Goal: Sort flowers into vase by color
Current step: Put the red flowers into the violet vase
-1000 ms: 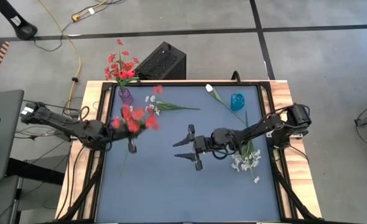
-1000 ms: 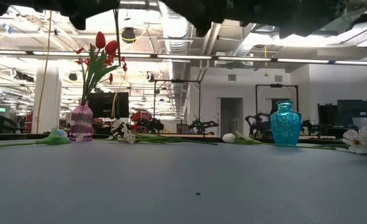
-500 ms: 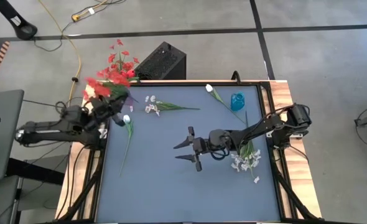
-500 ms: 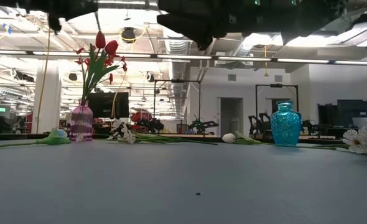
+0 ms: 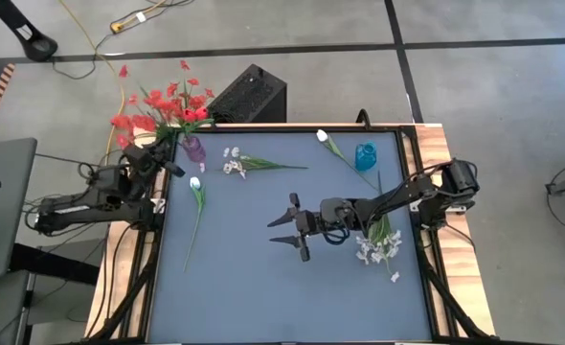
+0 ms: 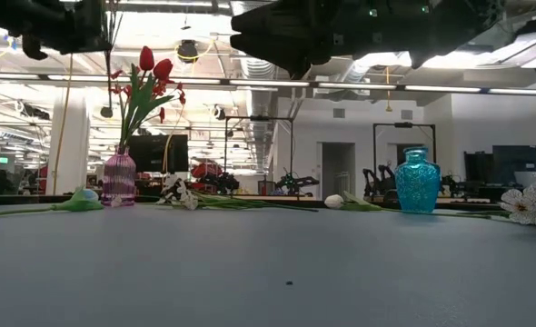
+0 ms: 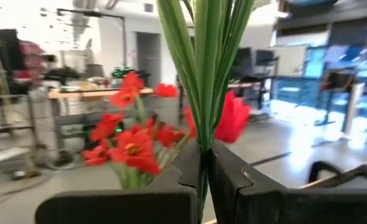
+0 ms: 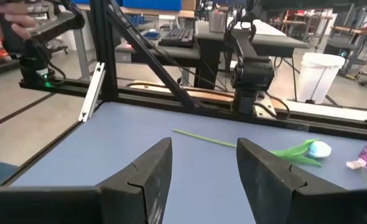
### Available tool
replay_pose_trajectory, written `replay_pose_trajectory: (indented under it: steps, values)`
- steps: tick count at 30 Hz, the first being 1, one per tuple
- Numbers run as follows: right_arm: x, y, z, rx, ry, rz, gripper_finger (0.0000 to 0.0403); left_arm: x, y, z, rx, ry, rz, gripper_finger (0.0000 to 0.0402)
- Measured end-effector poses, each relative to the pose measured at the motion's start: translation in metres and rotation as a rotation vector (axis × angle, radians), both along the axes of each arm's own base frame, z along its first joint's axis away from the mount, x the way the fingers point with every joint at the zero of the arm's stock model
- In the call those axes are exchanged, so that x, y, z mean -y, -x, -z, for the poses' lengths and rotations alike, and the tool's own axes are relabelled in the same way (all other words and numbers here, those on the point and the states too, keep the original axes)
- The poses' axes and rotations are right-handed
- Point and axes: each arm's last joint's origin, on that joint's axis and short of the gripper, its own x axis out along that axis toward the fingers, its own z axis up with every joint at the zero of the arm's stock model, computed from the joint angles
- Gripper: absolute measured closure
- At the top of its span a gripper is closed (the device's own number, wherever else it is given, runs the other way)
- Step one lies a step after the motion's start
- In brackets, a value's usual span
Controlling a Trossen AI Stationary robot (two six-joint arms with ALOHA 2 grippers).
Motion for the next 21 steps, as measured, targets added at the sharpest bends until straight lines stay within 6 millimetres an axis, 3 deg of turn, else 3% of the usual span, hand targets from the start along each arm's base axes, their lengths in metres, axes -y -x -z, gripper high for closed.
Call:
replay_pose_trajectory:
  steps: [8, 11, 21]
  values:
    - [0.000, 0.000, 0.000, -0.003, 0.001, 0.000, 0.0198, -0.011, -0.005, 0.019, -0.045, -0.025, -0.114, 0.0401]
    - [0.000, 0.000, 0.000, -0.003, 0.000, 0.001, 0.0198, -0.018, -0.003, 0.026, 0.012, -0.029, -0.159, 0.0401]
    - [-0.004, 0.001, 0.001, -0.012, -0.003, -0.012, 0.0198, -0.039, 0.000, 0.035, 0.042, -0.035, -0.144, 0.0401]
